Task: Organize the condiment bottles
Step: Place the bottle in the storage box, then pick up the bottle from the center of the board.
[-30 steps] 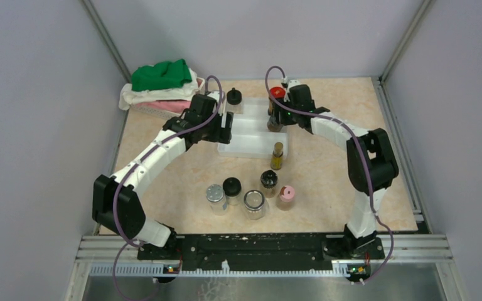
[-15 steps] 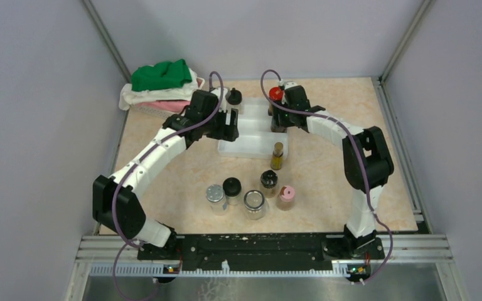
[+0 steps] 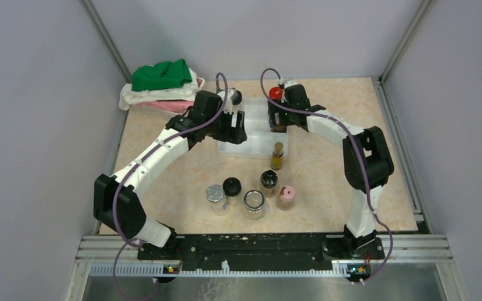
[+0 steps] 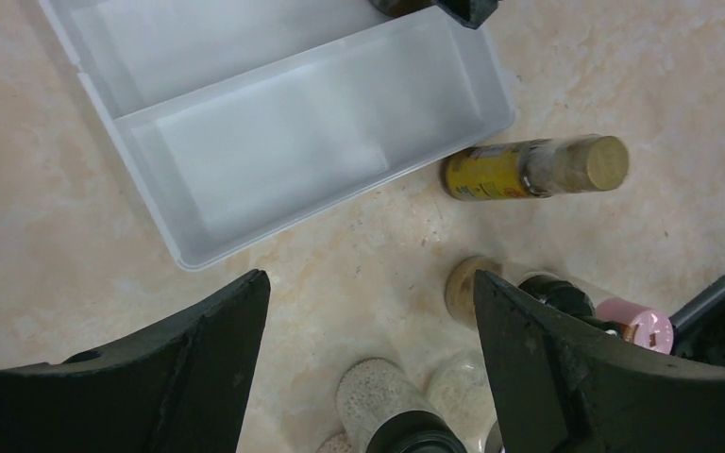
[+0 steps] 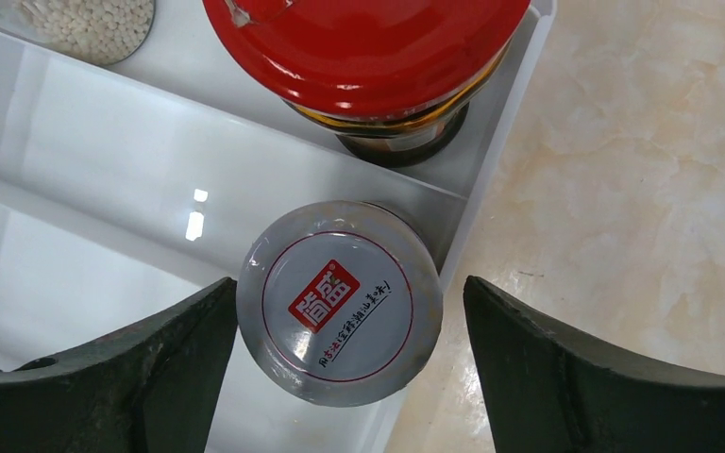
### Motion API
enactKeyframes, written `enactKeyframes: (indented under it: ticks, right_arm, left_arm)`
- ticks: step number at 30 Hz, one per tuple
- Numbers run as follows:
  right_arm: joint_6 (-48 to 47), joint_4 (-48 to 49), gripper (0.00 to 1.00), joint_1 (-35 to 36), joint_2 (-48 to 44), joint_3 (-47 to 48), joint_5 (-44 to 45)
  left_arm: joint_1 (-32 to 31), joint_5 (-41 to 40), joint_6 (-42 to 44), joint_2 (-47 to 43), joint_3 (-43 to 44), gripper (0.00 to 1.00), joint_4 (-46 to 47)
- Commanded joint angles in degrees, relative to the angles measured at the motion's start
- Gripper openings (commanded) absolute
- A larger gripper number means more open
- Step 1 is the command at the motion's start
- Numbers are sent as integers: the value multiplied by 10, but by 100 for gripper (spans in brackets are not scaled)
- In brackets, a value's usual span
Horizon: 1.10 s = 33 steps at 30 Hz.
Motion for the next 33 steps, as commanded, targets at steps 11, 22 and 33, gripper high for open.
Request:
enactKeyframes:
  ticks: [11, 22, 33]
  right_arm:
    - [43, -42, 91, -23, -151, 22, 55]
    - [78, -60, 90, -79, -231, -13, 6]
    - [77, -44, 90, -96, -242, -61, -14]
  left_arm:
    - [-111, 65, 3, -12, -51, 85, 106]
    - [-172, -12, 41, 24, -122, 84, 238]
    - [-194, -36, 46, 89, -73, 84, 301]
